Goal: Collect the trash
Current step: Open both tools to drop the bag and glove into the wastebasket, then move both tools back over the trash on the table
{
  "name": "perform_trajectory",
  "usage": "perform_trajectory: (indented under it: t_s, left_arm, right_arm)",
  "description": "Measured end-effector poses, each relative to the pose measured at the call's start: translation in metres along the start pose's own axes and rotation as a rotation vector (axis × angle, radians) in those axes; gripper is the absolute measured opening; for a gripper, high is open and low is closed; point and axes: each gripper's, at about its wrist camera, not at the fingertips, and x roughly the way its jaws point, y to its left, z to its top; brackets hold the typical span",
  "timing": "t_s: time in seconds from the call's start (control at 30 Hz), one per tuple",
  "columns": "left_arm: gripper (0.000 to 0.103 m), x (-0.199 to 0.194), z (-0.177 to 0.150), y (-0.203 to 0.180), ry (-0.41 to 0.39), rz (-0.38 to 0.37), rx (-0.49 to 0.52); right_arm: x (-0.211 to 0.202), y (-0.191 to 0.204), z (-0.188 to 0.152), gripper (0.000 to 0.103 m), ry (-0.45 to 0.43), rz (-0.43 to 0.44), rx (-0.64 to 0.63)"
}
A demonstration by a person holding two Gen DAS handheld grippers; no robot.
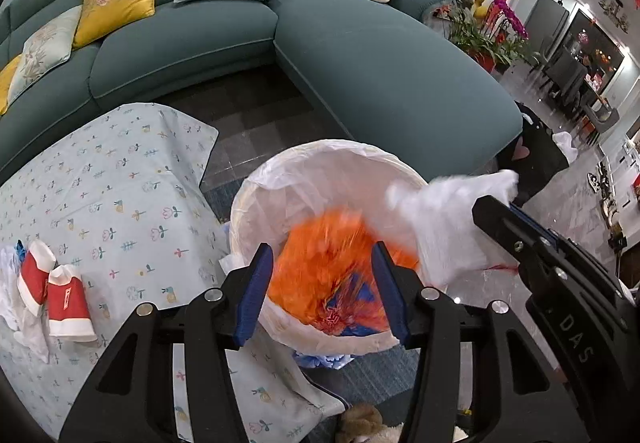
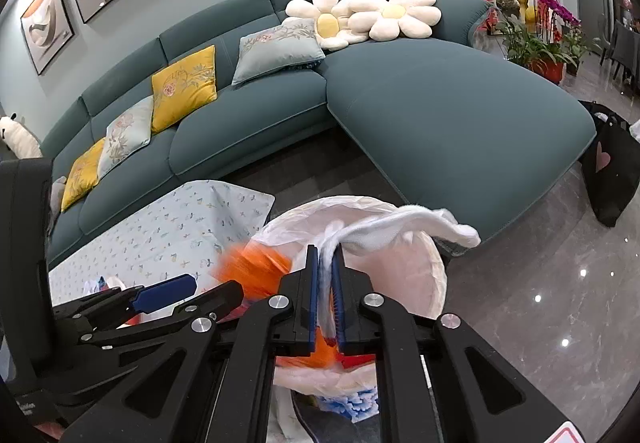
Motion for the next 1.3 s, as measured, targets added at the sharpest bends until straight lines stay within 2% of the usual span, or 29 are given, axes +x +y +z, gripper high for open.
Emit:
perform_trajectory:
  t_s: [0.1,0.23,0.37,0.5,0.7,0.83,1.07,1.3]
  left_arm:
    - [0.052,0.000,0.000,0.007,0.002,0.011,-0.008]
    - [0.054,-0.004,-0.002,0.019,-0.002,0.027,-0.029]
    - [0.055,-0.011,-0.006,0.034,-0.010,0.042,-0.056]
    - [0.065,-0.023,-0.012,0.050,-0.027,0.066,-0.086]
    - [0.065,-0.045,-0.022,0.078,-0.051,0.096,-0.136]
    - [0.066,-0.063,-0.029,0.101,-0.072,0.121,-0.176]
    - [0.073,-0.091,-0.052,0.149,-0.100,0.187,-0.253]
    - [0.078,-0.114,-0.079,0.213,-0.107,0.250,-0.361]
  right_arm:
    - [0.004,0.005,0.002,0.012,0.002,0.003,-0.008]
    - [0.003,0.013,0.003,0.029,-0.016,-0.007,-0.027]
    - [0.001,0.021,0.002,0.030,-0.014,-0.005,-0.031]
    - [-0.004,0.034,-0.001,0.035,-0.018,-0.002,-0.045]
    - [-0.012,0.062,-0.003,0.039,-0.024,0.015,-0.076]
    - [-0.019,0.086,-0.007,0.046,-0.034,0.035,-0.108]
    - [-0.025,0.137,-0.023,0.047,-0.012,0.097,-0.163]
    - [-0.022,0.190,-0.047,0.047,0.035,0.156,-0.228]
